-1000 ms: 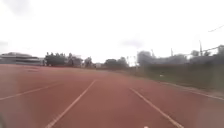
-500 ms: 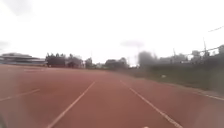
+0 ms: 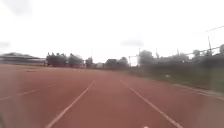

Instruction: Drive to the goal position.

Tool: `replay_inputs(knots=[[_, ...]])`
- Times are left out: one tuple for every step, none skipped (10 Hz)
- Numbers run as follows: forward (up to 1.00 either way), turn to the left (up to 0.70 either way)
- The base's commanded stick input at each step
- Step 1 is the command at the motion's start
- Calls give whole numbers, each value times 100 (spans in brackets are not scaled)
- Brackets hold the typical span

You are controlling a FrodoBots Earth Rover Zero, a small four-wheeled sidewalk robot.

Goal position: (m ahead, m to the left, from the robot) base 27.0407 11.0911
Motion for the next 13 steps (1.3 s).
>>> replay_inputs(knots=[[70, 0], [70, 0], [70, 0], [70, 0], [70, 0], [70, 0], [70, 0], [70, 0], [70, 0], [70, 0], [70, 0], [70, 0], [70, 0]])
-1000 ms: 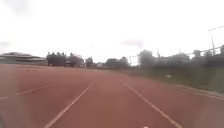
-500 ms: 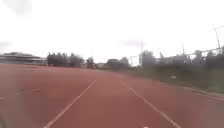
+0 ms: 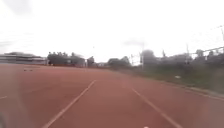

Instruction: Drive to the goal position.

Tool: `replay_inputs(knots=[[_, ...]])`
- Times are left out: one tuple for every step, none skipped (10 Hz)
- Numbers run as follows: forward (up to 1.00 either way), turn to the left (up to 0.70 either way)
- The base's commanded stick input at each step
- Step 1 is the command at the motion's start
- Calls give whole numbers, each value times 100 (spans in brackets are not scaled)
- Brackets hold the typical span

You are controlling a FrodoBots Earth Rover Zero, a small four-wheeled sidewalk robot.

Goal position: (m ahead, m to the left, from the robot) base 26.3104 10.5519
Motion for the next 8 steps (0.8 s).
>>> replay_inputs(knots=[[70, 0], [70, 0], [70, 0], [70, 0], [70, 0], [70, 0], [70, 0], [70, 0]])
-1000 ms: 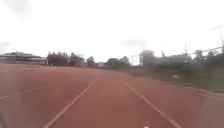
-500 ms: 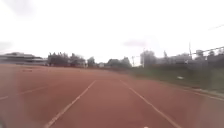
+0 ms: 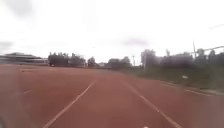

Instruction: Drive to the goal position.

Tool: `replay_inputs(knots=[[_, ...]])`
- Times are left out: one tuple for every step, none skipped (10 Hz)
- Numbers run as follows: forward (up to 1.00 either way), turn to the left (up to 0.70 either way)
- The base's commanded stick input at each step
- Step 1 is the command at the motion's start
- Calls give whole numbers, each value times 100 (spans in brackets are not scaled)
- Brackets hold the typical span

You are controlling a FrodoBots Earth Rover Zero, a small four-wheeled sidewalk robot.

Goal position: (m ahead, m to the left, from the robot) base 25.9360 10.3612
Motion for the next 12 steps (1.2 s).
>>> replay_inputs(knots=[[70, 0], [70, 0], [70, 0], [70, 0], [70, 0], [70, 0], [70, 0], [70, 0], [70, 0], [70, 0], [70, 0], [70, 0]])
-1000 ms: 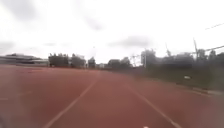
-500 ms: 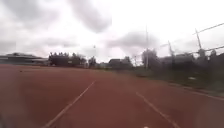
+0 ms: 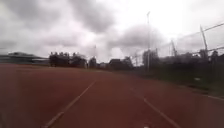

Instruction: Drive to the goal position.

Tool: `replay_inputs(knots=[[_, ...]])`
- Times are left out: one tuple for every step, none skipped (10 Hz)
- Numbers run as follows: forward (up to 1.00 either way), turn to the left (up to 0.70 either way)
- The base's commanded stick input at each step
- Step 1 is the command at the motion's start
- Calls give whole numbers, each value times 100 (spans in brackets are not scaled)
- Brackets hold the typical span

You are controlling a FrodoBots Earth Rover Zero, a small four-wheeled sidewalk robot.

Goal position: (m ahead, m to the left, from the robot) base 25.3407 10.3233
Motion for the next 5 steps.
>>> replay_inputs(knots=[[70, 0], [70, 0], [70, 0], [70, 0], [70, 0]])
